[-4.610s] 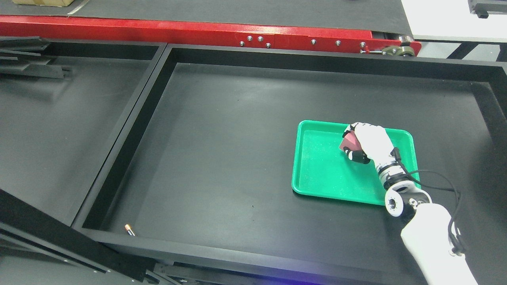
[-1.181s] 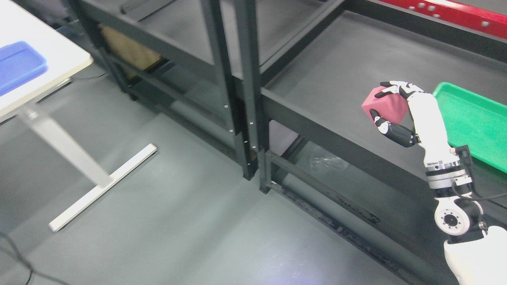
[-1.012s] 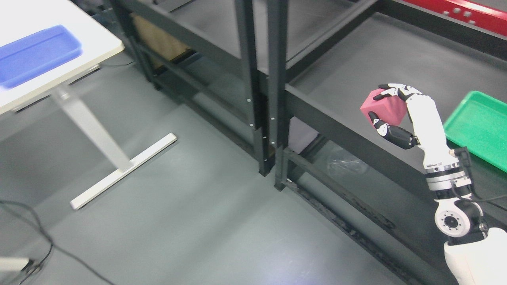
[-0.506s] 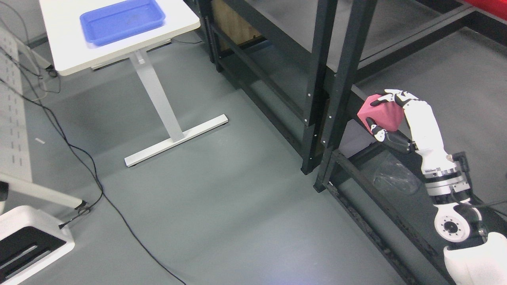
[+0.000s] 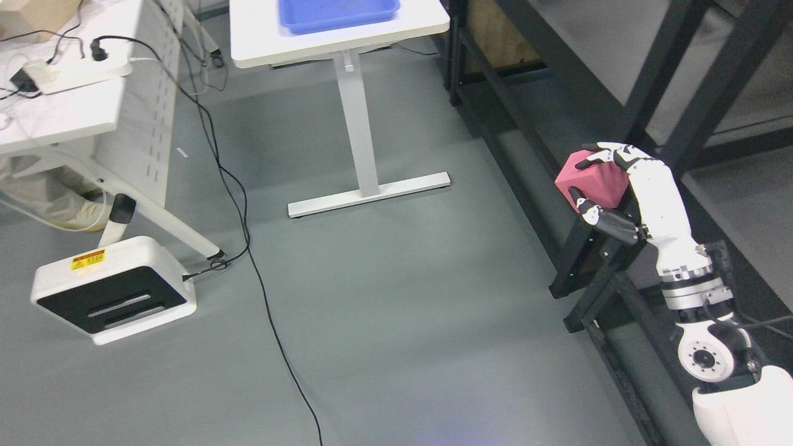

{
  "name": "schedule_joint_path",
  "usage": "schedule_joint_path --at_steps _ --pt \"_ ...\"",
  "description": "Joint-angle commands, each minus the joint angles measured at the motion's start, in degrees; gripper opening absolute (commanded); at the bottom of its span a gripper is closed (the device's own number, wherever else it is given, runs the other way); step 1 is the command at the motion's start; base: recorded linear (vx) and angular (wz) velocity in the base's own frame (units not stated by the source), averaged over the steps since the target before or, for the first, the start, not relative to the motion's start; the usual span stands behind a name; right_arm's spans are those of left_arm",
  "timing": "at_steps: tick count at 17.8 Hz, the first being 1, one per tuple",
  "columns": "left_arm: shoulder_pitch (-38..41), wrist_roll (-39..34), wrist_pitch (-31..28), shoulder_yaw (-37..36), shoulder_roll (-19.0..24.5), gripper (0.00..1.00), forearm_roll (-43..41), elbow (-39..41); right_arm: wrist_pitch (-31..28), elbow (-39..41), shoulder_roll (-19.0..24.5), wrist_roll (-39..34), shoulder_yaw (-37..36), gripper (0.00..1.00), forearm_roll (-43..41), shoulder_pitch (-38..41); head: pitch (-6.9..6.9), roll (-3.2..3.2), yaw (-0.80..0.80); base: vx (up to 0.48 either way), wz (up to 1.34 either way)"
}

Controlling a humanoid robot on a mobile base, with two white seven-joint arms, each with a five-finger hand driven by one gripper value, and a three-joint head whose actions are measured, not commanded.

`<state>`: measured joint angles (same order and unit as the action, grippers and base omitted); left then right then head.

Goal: Pick pink block from left shelf to tray
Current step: 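Carry the pink cube in the right hand toward the blue tray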

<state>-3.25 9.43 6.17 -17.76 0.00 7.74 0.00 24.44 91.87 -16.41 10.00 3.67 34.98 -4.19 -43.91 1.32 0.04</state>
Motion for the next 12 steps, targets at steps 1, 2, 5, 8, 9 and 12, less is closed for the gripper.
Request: schedule_joint_path --at_steps 1,2,5,8,9,12 --pt "0.00 -0.03 0.07 0.00 1.00 1.00 0.00 1.00 0.25 0.06 0.33 -0.07 0.11 0.06 0.00 0.41 0.00 0.00 0.00 0.024 0.55" --pt "0.00 -0.03 -0.01 0.00 1.00 1.00 0.00 1.00 0.51 0.06 0.42 -0.07 0.20 0.06 -0.08 0.50 0.00 0.00 0.00 0.024 0.55" --pt "0.00 -0.03 0.07 0.00 1.00 1.00 0.00 1.00 0.60 0.06 0.51 -0.07 0.29 0.06 -0.08 0.76 0.00 0.00 0.00 0.036 0.40" --pt "0.00 -0.03 -0.01 0.00 1.00 1.00 0.00 1.00 0.69 0.23 0.42 -0.07 0.11 0.06 -0.09 0.76 0.00 0.00 0.00 0.060 0.33" --pt "0.00 -0.03 0.07 0.00 1.00 1.00 0.00 1.00 0.69 0.93 0.50 -0.07 0.02 0.06 -0.09 0.76 0.00 0.00 0.00 0.066 0.33" --pt "0.00 -0.03 0.07 0.00 1.00 1.00 0.00 1.00 0.69 1.55 1.29 -0.07 0.20 0.06 -0.09 1.46 0.00 0.00 0.00 0.082 0.31"
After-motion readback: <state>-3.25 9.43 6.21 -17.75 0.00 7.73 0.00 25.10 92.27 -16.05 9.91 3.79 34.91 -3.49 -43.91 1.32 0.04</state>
